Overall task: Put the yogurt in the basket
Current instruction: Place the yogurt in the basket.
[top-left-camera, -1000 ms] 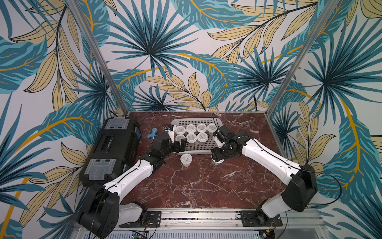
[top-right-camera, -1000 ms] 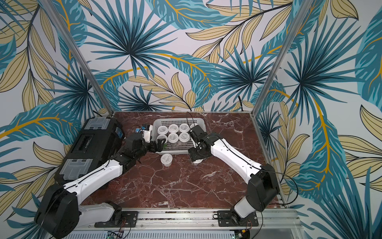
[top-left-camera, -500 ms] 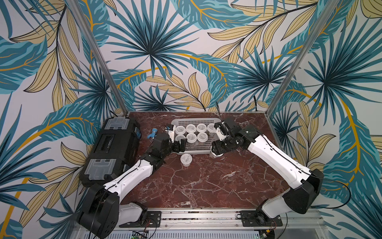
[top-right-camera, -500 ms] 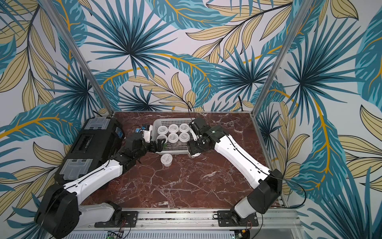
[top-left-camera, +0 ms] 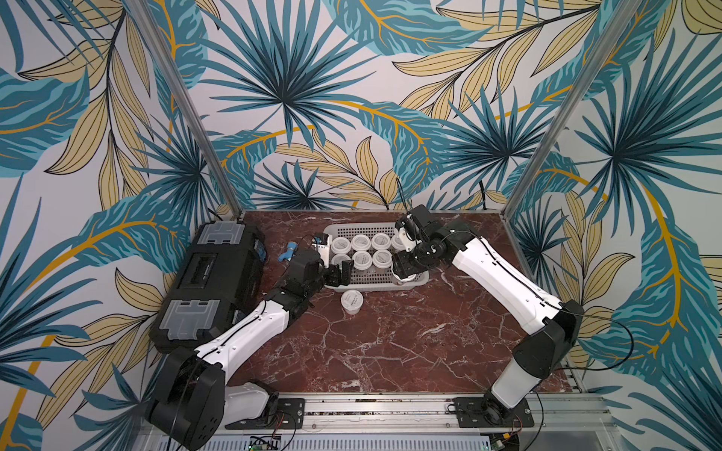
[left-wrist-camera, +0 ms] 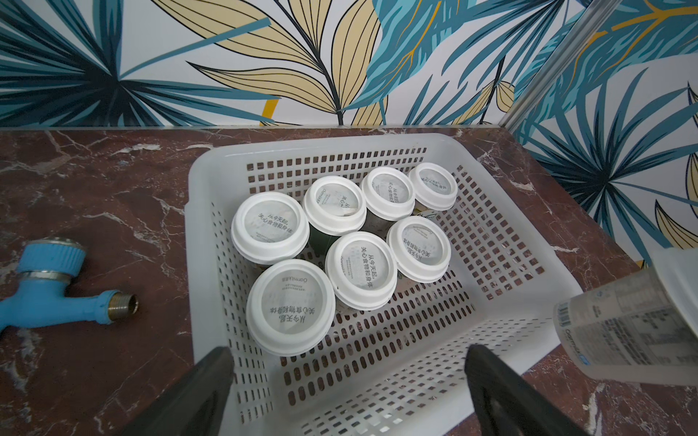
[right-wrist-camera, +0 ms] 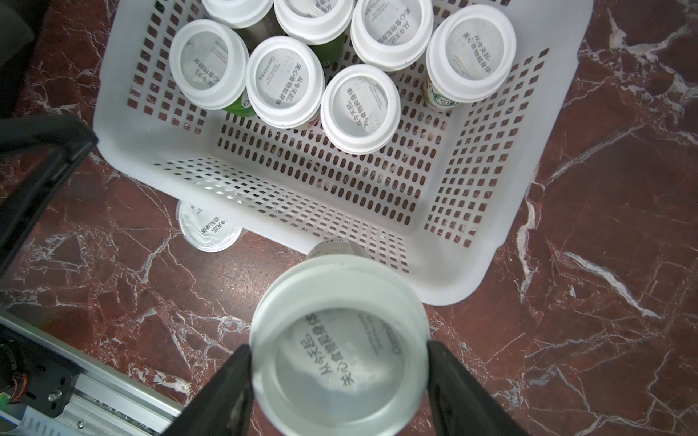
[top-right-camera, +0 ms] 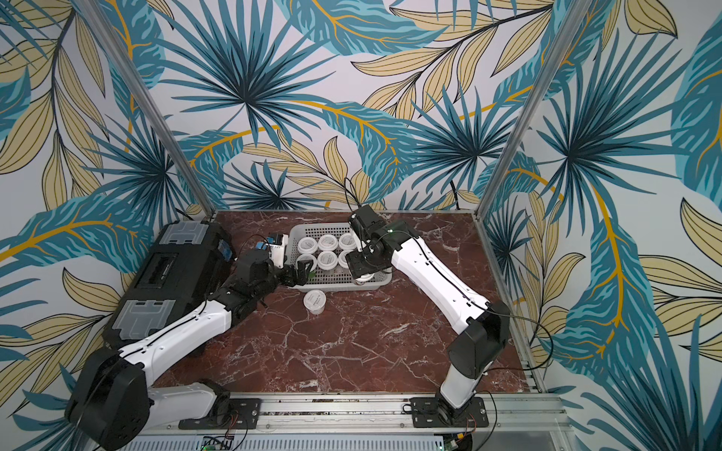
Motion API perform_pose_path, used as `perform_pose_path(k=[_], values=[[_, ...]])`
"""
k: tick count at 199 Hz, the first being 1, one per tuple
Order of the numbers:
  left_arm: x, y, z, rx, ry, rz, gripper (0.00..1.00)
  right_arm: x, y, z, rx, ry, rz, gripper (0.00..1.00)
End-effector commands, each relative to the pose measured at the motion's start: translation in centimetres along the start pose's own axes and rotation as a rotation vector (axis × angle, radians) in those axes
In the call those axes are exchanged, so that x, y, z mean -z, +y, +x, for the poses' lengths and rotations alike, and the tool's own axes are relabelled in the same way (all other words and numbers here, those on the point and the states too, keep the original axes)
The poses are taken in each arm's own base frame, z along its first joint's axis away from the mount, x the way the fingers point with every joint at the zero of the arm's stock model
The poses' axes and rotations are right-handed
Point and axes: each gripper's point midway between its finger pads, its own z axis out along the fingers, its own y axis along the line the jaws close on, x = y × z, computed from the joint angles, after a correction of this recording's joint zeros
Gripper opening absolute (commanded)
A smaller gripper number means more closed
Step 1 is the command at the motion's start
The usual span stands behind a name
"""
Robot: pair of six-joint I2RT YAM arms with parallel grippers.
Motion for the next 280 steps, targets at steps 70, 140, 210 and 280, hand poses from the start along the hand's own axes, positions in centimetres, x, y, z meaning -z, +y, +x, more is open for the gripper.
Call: perform_pose_path(k=[70,140,210,280], values=[[-0.1,-0.7,-2.2,-0.017,-0.036,0.008,1.00,-2.9,-3.2,-2.1,-0.024,0.037,0.061,0.70],[-0.4,-0.8,-2.0,-0.017,-0.025,0.013,1.00,-5.8,-4.8,-3.5,-0.054,0.034,0.078,0.70],[-0.5,-0.8,-2.0,-0.018,-0.021,0.014,1.00,-9.5,-5.7,-5.5,-0.075,0.008,0.103,0.70],[-0.4,-0.8,-2.0,-0.021,-0.020,0.013,1.00,-12.1,-6.7,-5.2,-0.109,0.027,0.104,0.69]])
